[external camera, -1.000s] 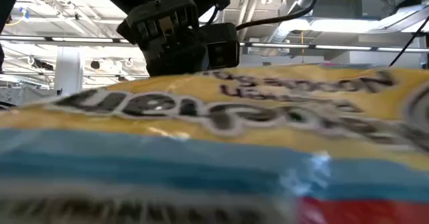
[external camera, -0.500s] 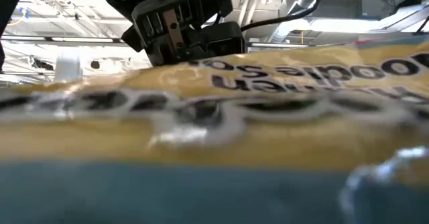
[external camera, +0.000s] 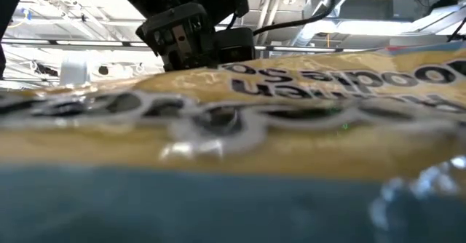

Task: Sort Maruchan noodles
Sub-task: Put the red noodle pack into the yellow bin

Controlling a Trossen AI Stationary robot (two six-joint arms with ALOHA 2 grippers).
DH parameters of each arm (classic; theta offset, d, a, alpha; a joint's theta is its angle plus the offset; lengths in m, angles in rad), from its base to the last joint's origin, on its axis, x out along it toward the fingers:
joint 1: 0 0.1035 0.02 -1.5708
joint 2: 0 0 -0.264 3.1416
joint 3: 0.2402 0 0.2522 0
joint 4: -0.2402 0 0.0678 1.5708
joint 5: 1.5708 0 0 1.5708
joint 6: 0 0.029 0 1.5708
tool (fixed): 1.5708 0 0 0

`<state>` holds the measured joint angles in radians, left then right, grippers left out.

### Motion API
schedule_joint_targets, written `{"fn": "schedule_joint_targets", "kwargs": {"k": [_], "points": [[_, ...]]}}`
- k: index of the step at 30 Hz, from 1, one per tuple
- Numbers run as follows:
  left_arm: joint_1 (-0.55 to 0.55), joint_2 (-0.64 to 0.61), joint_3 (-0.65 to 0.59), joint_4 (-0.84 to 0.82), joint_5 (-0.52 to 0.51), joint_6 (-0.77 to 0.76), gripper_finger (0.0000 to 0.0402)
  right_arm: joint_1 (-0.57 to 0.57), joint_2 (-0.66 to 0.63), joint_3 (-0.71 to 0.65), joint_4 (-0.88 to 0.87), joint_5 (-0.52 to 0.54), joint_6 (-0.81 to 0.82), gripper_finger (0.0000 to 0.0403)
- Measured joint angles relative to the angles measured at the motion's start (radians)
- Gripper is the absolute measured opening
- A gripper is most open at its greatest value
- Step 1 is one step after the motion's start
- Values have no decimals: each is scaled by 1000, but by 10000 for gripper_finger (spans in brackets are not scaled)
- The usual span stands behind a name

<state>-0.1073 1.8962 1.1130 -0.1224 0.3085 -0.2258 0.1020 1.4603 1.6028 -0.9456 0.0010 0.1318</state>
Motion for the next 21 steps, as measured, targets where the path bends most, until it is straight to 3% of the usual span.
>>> {"fn": "schedule_joint_targets", "kwargs": {"k": [15,21], "points": [[65,-194,0,-336,-230,178,0,-40,-8,0,-51,-2,2,184],[64,-276,0,-426,-272,192,0,-60,-8,-2,-48,-2,-26,186]]}}
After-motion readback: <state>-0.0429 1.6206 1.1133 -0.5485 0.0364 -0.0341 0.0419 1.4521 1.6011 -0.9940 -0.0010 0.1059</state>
